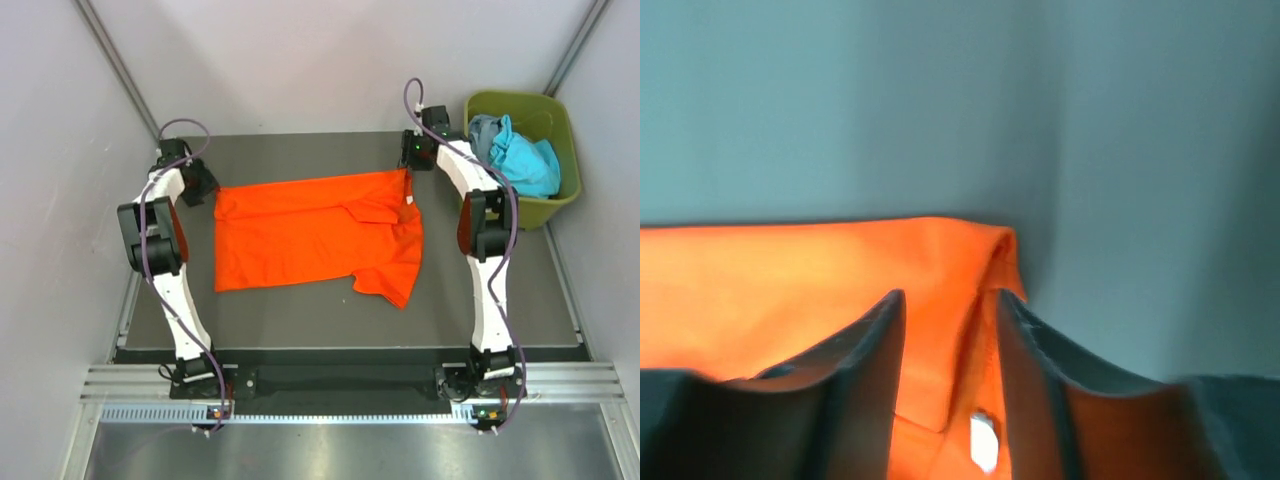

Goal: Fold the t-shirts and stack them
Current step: Fold the tshirt

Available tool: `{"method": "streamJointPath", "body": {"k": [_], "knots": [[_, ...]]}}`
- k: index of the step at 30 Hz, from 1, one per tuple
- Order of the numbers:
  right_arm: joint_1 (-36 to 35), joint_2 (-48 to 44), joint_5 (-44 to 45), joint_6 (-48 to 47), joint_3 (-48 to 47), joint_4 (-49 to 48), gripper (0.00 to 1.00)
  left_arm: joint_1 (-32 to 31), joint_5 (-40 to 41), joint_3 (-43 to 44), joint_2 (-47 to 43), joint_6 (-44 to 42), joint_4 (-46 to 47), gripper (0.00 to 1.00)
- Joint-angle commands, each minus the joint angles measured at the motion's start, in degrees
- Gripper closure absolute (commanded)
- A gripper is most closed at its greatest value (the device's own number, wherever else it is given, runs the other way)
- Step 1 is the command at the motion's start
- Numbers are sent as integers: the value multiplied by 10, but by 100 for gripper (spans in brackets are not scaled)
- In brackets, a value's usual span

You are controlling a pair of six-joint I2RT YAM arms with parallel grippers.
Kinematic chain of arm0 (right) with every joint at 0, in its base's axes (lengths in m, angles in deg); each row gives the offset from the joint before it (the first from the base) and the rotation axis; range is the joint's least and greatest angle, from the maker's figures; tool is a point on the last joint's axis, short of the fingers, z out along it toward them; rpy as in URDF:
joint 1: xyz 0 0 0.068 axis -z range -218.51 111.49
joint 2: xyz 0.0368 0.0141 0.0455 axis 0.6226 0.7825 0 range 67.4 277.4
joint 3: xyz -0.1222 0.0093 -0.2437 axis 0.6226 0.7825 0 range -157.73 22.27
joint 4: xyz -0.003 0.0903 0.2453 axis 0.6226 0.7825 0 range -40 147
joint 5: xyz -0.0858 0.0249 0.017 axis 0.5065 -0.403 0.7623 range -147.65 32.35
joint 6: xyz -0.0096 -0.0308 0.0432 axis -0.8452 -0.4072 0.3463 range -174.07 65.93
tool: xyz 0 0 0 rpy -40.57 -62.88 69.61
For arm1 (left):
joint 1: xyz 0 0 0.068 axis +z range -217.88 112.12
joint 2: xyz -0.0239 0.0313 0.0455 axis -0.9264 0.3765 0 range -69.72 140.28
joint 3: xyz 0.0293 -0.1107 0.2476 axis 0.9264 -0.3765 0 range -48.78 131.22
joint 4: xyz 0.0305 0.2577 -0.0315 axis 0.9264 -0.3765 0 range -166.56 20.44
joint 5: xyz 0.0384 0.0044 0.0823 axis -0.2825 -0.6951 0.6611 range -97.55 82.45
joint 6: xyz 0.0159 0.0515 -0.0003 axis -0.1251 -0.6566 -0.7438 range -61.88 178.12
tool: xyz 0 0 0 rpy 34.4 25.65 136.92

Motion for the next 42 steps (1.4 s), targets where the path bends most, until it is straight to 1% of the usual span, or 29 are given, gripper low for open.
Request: {"method": "streamJointPath", "body": {"k": [1,3,4,5,6,7,8,9,10,11,12,13,14,15,16,17,18,19,21,22,24,25,30,33,34,37,39,42], "knots": [[-1,-42,48,25,-39,65,50,7,136,-1,-71,-12,-97,34],[-2,-96,70,31,-19,98,47,6,171,-41,-134,-3,-126,33],[-6,-117,94,33,11,109,46,6,187,-68,-162,5,-133,34],[-8,-139,103,35,33,116,46,6,190,-124,-191,29,-134,34],[-12,-189,110,36,61,117,46,5,186,-156,-248,45,-134,36],[-18,-216,109,47,123,116,46,4,176,-225,-278,59,-124,37],[-21,-244,103,54,155,112,45,1,152,-263,-336,85,-118,37],[-26,-296,94,62,188,103,45,-8,147,-298,-365,97,-115,38],[-37,-323,63,76,256,96,44,-13,141,-331,-391,110,-113,39],[-42,-349,43,84,291,79,44,-16,127,-395,-443,140,-111,39],[-49,-401,25,92,325,70,43,-23,119,-426,-467,158,-113,40],[-67,-426,-5,106,395,60,41,-25,109,-486,-490,187,-111,40],[-79,-452,-14,111,429,35,41,-24,88,-510,-531,197,-107,40],[-90,-502,-23,118,462,24,41,-25,87,-531,-547,205,-109,40],[-108,-524,-42,131,524,14,41,-25,83,-561,-559,209,-108,40],[-116,-545,-51,140,553,-4,42,-26,78,-572,-573,210,-104,40],[-123,-585,-70,147,581,-13,42,-25,79,-578,-577,211,-110,40],[-127,-603,-82,164,637,-23,43,-24,81,-581,-578,213,-115,40],[-127,-648,-98,182,689,-46,44,-25,84,-580,-584,220,-125,40],[-127,-660,-102,191,728,-49,45,-25,100,-578,-585,232,-139,40],[-127,-689,-106,198,763,-58,45,-24,103,-579,-585,244,-143,40],[-126,-697,-107,205,789,-61,45,-24,117,-583,-581,248,-137,41],[-121,-733,-110,238,841,-79,44,-23,108,-581,-546,281,-122,44],[-91,-751,-137,274,883,-101,44,-23,109,-584,-530,299,-118,48],[-67,-757,-160,297,915,-112,46,-23,109,-589,-528,302,-115,49],[-24,-793,-207,339,982,-181,47,-21,114,-596,-524,308,-105,52],[-5,-811,-221,346,1011,-190,47,-19,123,-598,-522,308,-107,52],[20,-813,-232,344,1028,-190,45,-14,132,-600,-517,309,-106,53]]}}
